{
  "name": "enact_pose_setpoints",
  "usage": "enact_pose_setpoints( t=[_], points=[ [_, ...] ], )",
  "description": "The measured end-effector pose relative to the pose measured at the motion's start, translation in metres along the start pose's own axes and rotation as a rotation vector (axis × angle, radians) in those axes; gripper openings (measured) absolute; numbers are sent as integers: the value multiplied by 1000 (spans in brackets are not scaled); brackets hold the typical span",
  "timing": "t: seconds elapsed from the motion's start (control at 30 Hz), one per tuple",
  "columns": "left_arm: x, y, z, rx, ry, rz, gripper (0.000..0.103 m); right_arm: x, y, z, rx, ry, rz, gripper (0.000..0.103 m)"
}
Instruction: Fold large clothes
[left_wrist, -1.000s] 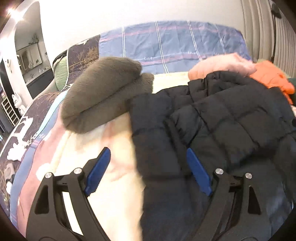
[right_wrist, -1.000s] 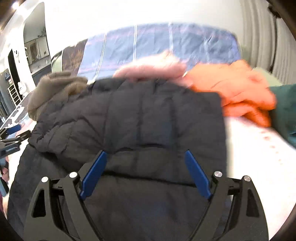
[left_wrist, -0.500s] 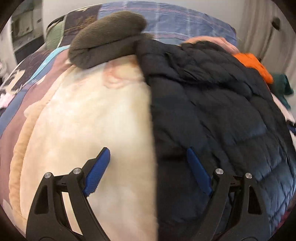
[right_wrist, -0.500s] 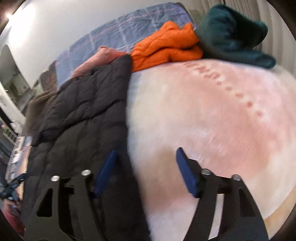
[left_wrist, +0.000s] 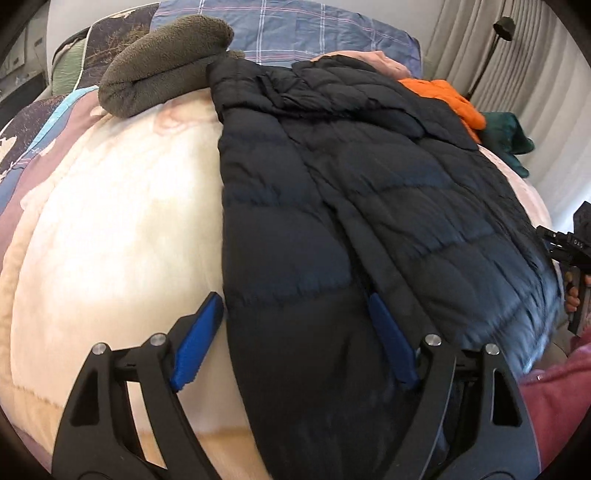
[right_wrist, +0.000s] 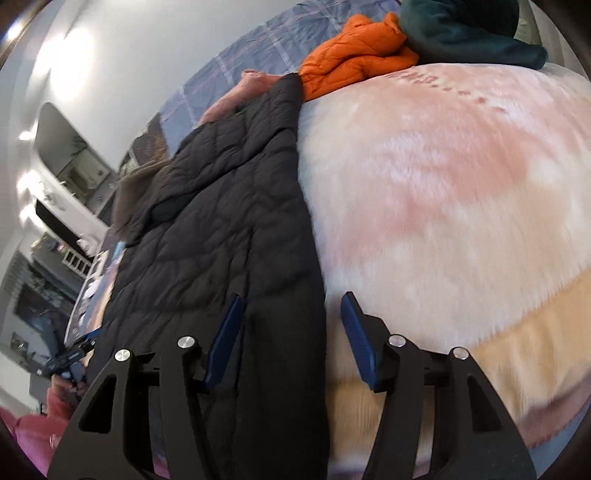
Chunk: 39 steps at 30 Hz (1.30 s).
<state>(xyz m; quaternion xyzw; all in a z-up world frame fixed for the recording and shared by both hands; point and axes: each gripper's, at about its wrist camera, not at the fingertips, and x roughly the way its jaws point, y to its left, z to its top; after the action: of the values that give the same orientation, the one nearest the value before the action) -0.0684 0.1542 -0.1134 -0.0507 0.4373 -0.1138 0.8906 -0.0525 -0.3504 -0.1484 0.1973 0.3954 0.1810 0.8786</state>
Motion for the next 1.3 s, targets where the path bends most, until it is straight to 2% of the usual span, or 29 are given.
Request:
enact_pose_setpoints(
  t=[0.17, 0.37, 0.47, 0.53, 0.57, 0.6, 0.63, 0.67, 0.7, 0.8, 0.87, 0.97, 1.1, 1.2, 1.3],
  points=[
    [-19, -8, -21, 4, 17, -58, 72, -12, 8, -22, -30, 39, 83, 57],
    [-31, -13, -33, -21, 16, -149, 65, -17, 5, -26, 27, 15, 170, 56],
    [-27, -22, -34, 23, 30, -113, 65, -11, 9, -23, 21, 13, 180, 55],
    [-20, -26, -32, 28, 42, -104, 65, -4, 9, -21, 28, 21, 180, 48],
    [-18, -26, -30, 21, 40, -101, 58, 2, 9, -20, 39, 33, 174, 38],
    [-18, -27, -28, 16, 34, -99, 49, 4, 9, -20, 50, 39, 165, 23],
    [-22, -27, -25, 9, 20, -102, 25, 5, 8, -19, 66, 41, 164, 17],
    [-25, -27, -23, 0, 10, -108, 13, 3, 6, -17, 98, 30, 188, 12],
    [-30, -27, -20, -4, -6, -103, 11, -2, 4, -15, 123, 6, 219, 9],
    [-58, -37, -8, 45, -103, -65, 8, -28, 10, -5, 123, -100, 306, 7],
    [-77, -44, -1, 74, -172, -58, 8, -45, 22, 1, 83, -153, 332, 6],
    [-123, -52, 12, 100, -324, -69, 7, -72, 42, 8, 29, -225, 379, 6],
    [-176, -64, 18, 139, -469, -70, 7, -127, 64, 10, -58, -374, 440, 6],
    [-214, -72, 17, 170, -577, -30, 9, -168, 79, 8, -136, -488, 431, 6],
    [-228, -72, 19, 182, -629, -22, 14, -185, 93, 6, -211, -543, 357, 6]
  ],
)
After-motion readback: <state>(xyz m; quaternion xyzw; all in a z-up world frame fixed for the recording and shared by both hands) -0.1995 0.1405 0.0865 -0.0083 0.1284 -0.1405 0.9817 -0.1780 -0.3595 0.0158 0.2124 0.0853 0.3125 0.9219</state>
